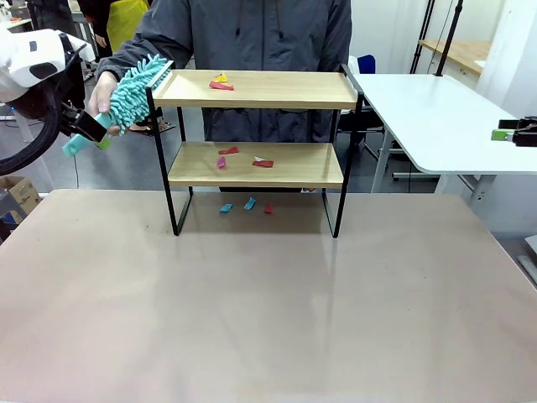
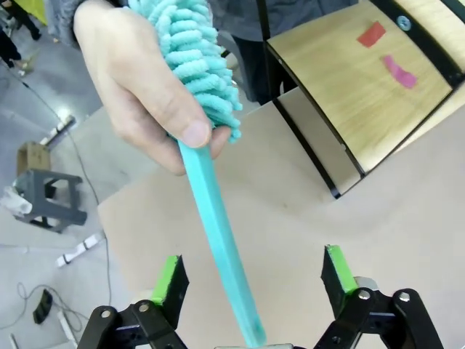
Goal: Clean the shelf.
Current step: Pick up the Duster handed by the human.
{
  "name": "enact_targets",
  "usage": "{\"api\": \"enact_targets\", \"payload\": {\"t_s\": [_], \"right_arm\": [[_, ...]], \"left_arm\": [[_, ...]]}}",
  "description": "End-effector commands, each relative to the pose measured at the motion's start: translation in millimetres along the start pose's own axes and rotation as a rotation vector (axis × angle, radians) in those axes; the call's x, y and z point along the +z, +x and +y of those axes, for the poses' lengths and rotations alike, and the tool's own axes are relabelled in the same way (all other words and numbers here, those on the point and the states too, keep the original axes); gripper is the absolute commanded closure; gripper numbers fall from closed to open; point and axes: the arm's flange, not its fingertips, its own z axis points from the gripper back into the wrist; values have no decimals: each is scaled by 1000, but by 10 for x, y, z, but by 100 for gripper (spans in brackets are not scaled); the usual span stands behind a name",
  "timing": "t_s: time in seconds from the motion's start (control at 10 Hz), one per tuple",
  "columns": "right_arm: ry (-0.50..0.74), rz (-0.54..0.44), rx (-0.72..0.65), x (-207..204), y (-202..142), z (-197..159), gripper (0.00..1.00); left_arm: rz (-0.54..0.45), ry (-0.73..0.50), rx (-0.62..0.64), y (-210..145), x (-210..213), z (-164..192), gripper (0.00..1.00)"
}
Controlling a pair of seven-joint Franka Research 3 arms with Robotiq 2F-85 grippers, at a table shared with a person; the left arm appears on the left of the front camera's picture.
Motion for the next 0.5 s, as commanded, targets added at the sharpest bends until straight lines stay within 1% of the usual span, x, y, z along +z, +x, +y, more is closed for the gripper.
{"api": "enact_targets", "payload": {"t_s": [0.0,0.1,0.2,0.4], "right_arm": [[-2,4,5,-11,19,3,0],[-2,4,5,-11,19,3,0],[-2,4,5,-11,19,3,0],[-2,4,5,-11,19,3,0]], "left_arm": [[33,17,20,47,18,34,57],[37,17,24,54,18,32,91],[45,23,29,45,15,28,100],[64,44,38,51,1,42,100]]}}
